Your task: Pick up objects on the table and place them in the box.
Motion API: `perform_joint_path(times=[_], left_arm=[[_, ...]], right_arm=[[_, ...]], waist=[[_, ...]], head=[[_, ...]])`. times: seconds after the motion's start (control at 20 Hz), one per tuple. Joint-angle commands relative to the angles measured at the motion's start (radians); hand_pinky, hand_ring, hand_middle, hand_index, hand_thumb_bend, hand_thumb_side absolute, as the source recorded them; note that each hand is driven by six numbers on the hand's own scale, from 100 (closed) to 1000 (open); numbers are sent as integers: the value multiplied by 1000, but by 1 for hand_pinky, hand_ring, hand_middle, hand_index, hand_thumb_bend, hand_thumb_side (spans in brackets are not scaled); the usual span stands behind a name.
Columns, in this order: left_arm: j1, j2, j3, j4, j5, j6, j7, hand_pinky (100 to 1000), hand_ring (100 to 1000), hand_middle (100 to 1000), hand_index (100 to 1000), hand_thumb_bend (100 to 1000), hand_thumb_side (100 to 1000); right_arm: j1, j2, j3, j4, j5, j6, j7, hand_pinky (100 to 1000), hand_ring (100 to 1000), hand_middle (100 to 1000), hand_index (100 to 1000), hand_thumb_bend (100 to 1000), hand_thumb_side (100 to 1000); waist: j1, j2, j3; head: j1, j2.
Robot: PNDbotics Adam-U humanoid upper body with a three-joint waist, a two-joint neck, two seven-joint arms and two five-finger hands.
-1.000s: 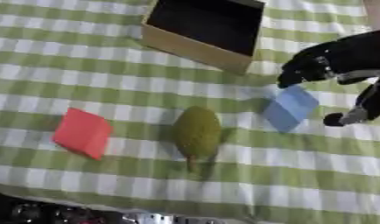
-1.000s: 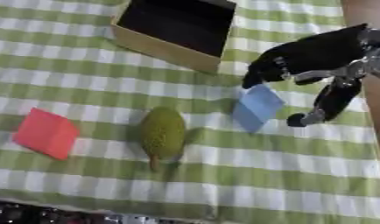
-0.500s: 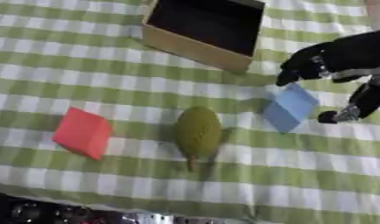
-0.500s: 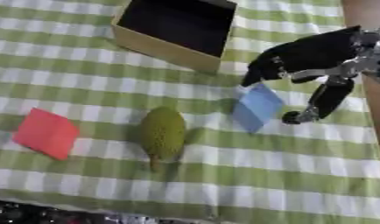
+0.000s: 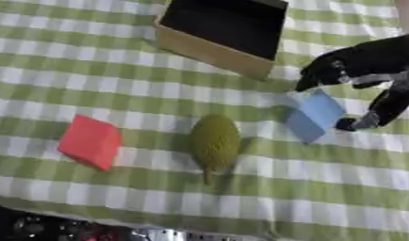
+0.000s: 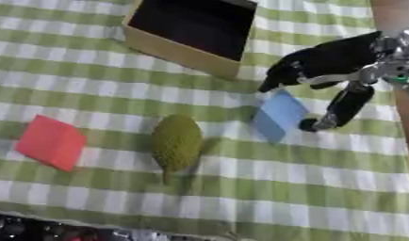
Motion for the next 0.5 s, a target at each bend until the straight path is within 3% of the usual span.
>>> perform_joint_path(times=[0.05, 0.2, 0.5], left_arm=[[-12, 15, 4, -17, 1, 1, 0, 789, 746, 785, 901, 162, 687], [-10, 14, 4, -17, 1, 3, -1, 789, 746, 786, 901, 161, 688], [-10, 12, 4, -17, 1, 5, -2, 790, 746, 785, 900, 159, 690]], right_arm=[[-20, -10, -5, 19, 1, -53, 58, 1000, 1000, 898, 1000, 281, 353], [-27, -1, 1, 36, -1, -59, 62, 1000, 999, 875, 1000, 269, 358], [-34, 12, 1, 54, -8, -56, 45, 994, 971, 739, 896, 167, 348]], waist=[[-10, -4, 2], [-10, -4, 2], [-10, -3, 2]], head=[[0, 5], [1, 5], [2, 5]])
